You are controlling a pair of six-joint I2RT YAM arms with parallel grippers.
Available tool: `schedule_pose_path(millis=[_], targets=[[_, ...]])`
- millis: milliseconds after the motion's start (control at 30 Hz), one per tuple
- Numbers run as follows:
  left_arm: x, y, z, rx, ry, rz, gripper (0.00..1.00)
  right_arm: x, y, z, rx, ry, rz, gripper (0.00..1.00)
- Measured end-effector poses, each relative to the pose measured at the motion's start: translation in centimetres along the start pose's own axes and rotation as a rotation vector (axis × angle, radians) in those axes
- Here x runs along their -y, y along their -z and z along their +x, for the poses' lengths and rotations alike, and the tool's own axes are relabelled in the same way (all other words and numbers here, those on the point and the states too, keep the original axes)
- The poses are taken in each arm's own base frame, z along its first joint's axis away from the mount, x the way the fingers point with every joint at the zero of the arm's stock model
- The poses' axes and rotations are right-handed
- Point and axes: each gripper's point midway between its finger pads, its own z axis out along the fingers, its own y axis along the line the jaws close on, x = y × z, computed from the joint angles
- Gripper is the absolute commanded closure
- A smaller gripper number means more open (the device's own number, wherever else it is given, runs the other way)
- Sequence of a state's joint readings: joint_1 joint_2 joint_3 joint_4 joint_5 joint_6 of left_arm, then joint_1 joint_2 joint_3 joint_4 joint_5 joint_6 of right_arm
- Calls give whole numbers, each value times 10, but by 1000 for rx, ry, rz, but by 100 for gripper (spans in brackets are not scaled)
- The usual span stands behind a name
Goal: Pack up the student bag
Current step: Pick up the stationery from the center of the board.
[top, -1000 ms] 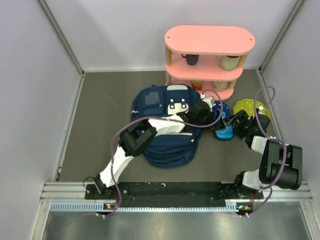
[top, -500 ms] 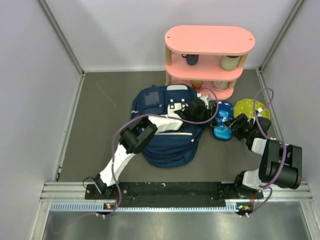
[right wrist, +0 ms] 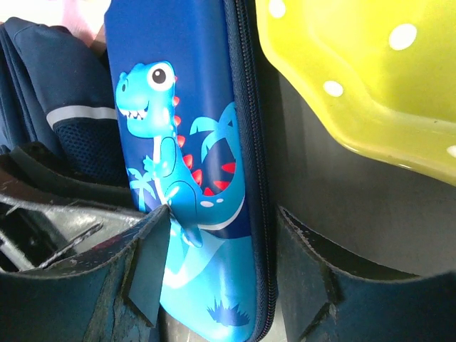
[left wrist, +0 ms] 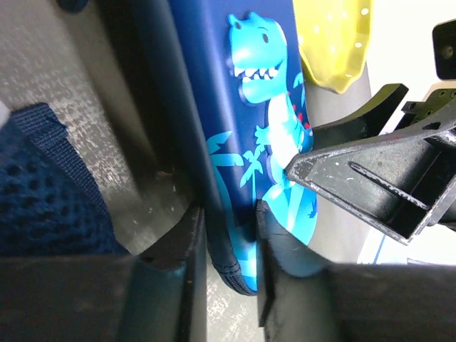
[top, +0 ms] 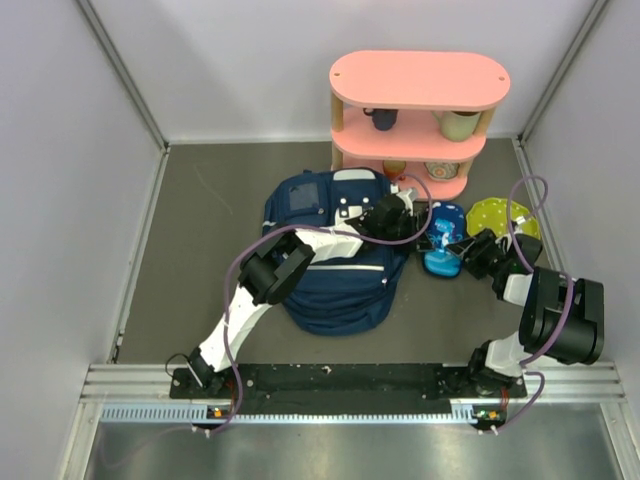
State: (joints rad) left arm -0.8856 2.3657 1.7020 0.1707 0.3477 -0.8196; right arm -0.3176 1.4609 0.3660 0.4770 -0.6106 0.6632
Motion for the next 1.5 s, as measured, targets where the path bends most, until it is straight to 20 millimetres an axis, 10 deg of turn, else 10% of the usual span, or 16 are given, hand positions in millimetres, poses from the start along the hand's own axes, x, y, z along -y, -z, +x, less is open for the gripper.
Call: schedule_pose_path(millis=[200,467,733,1067,1200,1400,1500], targets=[[-1,-1,-4,8,24,6,100,0,0,1,7,-3,-8,45],[5,8,-4,9,5,3,100,-12,6,5,-15,-17,-44,15],[49,49,14,-27,-4,97,100,-44,26,16,-66,24,-125,7],[64,75,14,-27,-3,162,100,-80,53,9,-7,99,-226,62],[70,89,14,-6,-22,161,100,-94,67,12,8,113,-268,100],[75,102,12,1,-56,167,41,-112,78,16,-3,110,-337,100],[64,121,13,31,-84,105,34,-110,81,19,-9,100,-321,100]])
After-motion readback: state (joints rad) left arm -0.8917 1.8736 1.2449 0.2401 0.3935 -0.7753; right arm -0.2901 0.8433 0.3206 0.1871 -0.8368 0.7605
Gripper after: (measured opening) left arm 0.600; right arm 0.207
